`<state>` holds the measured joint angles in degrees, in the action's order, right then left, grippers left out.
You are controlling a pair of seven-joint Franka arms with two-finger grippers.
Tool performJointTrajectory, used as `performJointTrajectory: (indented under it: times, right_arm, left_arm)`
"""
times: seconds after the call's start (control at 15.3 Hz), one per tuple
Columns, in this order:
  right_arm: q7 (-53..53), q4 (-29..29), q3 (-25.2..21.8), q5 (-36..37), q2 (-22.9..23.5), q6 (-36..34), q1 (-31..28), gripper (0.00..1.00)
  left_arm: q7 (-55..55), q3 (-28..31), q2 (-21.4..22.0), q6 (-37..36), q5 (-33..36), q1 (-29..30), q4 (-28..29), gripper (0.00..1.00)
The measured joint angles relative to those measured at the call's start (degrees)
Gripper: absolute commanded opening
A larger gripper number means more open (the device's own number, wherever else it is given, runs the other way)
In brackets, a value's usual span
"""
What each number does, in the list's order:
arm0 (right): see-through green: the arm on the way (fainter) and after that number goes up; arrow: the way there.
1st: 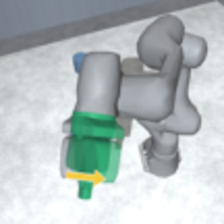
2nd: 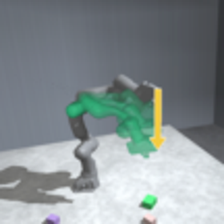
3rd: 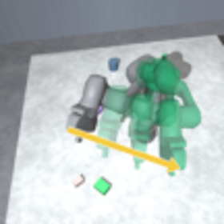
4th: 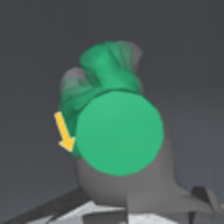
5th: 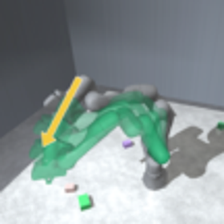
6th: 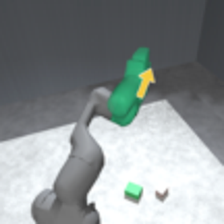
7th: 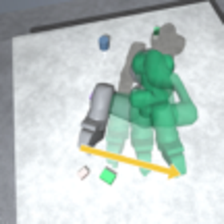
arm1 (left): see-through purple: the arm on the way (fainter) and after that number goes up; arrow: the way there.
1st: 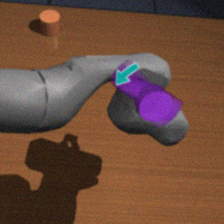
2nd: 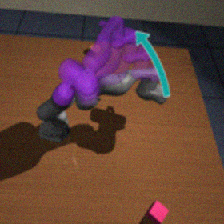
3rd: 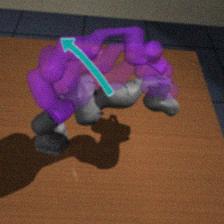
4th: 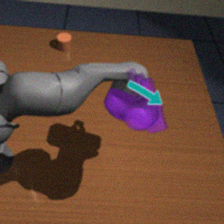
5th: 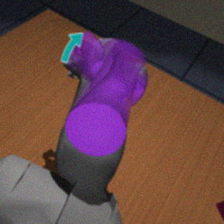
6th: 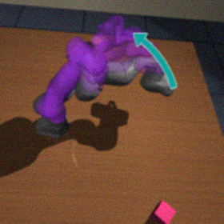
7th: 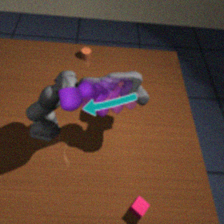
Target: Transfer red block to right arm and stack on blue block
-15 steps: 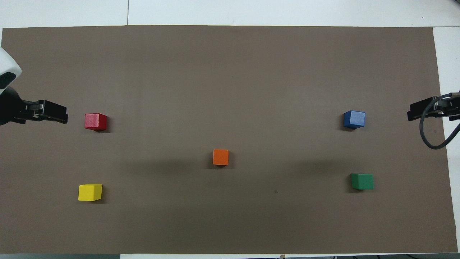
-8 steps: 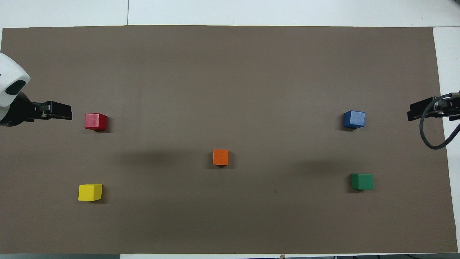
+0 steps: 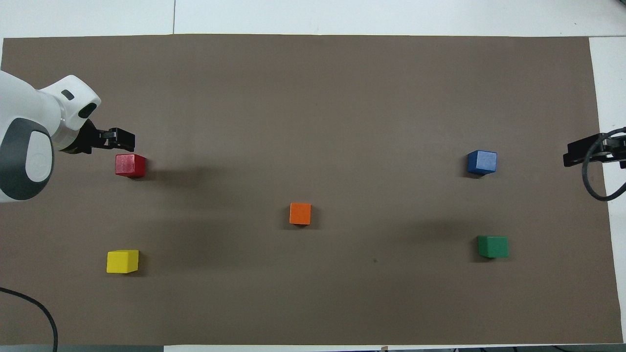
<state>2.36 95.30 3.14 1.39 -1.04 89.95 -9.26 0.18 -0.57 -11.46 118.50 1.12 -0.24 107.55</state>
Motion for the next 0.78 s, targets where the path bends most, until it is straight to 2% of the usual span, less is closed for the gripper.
performJointTrajectory:
  times: [0.13,0.2,0.39,0.59,0.78]
  right_arm:
    - [3.07,0.02,0.01,-2.15,-0.12,0.04,-0.2,1.0]
    - [4.51,0.13,0.03,-5.89,-0.07,0.1,-0.73,1.0]
    - [8.94,2.07,0.0,-20.65,0.75,0.18,-4.42,1.0]
    - [15.43,4.18,-0.02,-34.41,4.53,0.24,-6.77,1.0]
    - [19.99,9.16,0.02,-47.54,7.53,0.29,-7.01,1.0]
  left_arm:
    - [-0.62,0.04,-1.31,3.8,0.0,1.42,2.52,1.0]
    - [-0.83,0.07,-1.99,4.89,0.0,1.78,3.36,1.0]
    - [-0.9,-0.24,-3.63,6.24,0.0,1.89,3.92,1.0]
    - [-0.91,-0.5,-4.5,6.82,0.0,1.8,3.95,1.0]
    - [-1.84,-0.42,-5.5,8.3,0.0,1.86,4.19,1.0]
